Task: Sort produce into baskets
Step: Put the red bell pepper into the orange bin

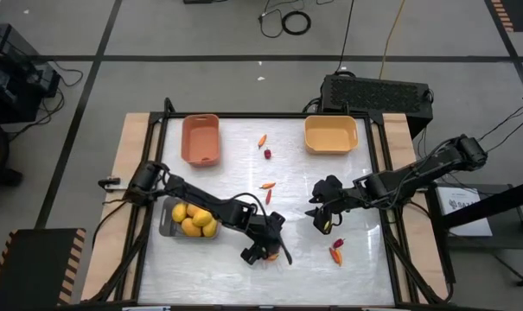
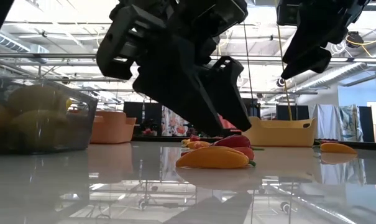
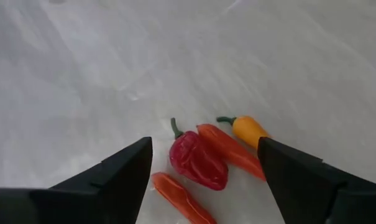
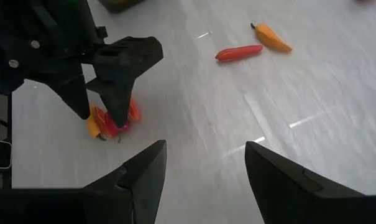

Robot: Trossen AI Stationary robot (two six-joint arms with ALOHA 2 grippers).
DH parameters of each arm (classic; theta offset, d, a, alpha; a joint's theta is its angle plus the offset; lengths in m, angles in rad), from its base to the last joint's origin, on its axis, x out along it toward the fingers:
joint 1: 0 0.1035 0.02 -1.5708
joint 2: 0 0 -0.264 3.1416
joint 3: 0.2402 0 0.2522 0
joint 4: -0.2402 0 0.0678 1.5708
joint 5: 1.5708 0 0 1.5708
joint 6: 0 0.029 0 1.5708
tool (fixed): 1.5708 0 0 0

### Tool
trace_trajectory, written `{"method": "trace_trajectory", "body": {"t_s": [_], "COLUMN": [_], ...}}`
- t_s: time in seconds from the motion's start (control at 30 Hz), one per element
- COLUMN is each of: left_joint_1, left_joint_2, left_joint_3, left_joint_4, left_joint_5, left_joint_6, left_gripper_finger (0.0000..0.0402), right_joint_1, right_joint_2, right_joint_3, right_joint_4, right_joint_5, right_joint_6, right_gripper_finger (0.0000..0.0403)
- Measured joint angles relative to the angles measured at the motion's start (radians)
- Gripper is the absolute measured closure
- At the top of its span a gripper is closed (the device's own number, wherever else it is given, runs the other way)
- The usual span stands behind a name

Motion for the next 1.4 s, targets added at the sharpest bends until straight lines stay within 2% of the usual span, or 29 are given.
{"method": "trace_trajectory", "body": {"t_s": [0.33, 0.67, 1.0, 1.23, 1.4], "left_joint_1": [0.010, 0.024, 0.028, 0.028, 0.028], "left_joint_2": [0.033, 0.033, 0.033, 0.033, 0.033], "left_joint_3": [-0.001, -0.001, -0.001, -0.001, -0.001], "left_joint_4": [-0.017, -0.025, -0.072, -0.081, -0.084], "left_joint_5": [0.043, 0.067, 0.077, 0.077, 0.076], "left_joint_6": [0.044, 0.045, 0.044, 0.041, 0.015], "left_gripper_finger": [0.0136, 0.0185, 0.0207, 0.0208, 0.0181], "right_joint_1": [0.000, -0.026, -0.036, -0.036, -0.036], "right_joint_2": [0.000, 0.000, 0.000, 0.000, 0.000], "right_joint_3": [0.000, 0.000, 0.000, 0.000, 0.000], "right_joint_4": [0.009, 0.009, 0.009, 0.009, 0.009], "right_joint_5": [0.009, 0.009, 0.009, 0.009, 0.009], "right_joint_6": [0.012, 0.010, -0.006, -0.014, -0.013], "right_gripper_finger": [0.0193, 0.0193, 0.0193, 0.0193, 0.0193]}}
